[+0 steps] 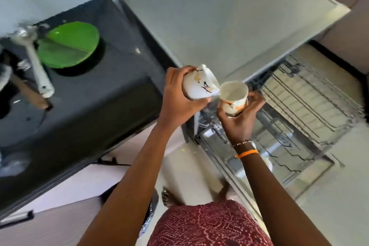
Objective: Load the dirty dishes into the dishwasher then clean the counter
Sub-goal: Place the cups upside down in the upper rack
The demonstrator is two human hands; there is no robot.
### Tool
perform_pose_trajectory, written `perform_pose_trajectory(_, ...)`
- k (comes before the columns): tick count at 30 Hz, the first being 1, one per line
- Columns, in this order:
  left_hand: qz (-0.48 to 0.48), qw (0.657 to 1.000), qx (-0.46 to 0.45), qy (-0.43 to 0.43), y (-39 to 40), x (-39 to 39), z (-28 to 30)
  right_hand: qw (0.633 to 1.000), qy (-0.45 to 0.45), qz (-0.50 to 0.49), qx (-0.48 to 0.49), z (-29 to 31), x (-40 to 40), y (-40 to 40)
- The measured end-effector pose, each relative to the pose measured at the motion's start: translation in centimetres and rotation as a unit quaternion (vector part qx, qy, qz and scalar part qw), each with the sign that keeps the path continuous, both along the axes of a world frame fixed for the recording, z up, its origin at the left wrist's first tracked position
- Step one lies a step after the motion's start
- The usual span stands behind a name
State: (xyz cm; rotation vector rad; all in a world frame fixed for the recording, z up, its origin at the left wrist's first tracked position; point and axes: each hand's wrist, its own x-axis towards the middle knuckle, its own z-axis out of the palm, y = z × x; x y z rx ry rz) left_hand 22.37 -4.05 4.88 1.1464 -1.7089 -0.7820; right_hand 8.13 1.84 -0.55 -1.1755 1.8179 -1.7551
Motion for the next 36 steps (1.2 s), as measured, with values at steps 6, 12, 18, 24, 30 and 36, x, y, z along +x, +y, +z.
perform_pose_trajectory(6, -0.179, 0.976, -0.031, -0.117, 2.0, -11.4, -1.3, 0.995, 0.040, -0.052, 0.080, -3.7, -11.0, 5.8)
perform_pose_trajectory(12, -0.273, 0.935, 0.042, -0.223, 2.3, -19.7, -8.1, 0.966, 0.077, -0.031, 0.244, -9.0, -20.3, 10.2)
perform_pose_trajectory(18, -0.281, 0.900, 0.143, -0.301, 2.7, -23.8, -14.8, 0.907, 0.133, 0.024, 0.399, -13.0, -24.0, 11.7)
perform_pose_trajectory(24, -0.278, 0.871, 0.169, -0.369, 2.9, -26.3, -19.6, 0.881, 0.143, 0.034, 0.449, -16.3, -24.8, 11.0)
perform_pose_trajectory(30, -0.326, 0.830, 0.145, -0.429, 2.8, -27.8, -21.9, 0.868, 0.136, 0.007, 0.478, -18.8, -24.6, 10.2)
perform_pose_trajectory(36, -0.363, 0.819, 0.067, -0.439, 2.4, -28.7, -23.7, 0.843, 0.109, -0.055, 0.524, -20.1, -23.8, 9.4)
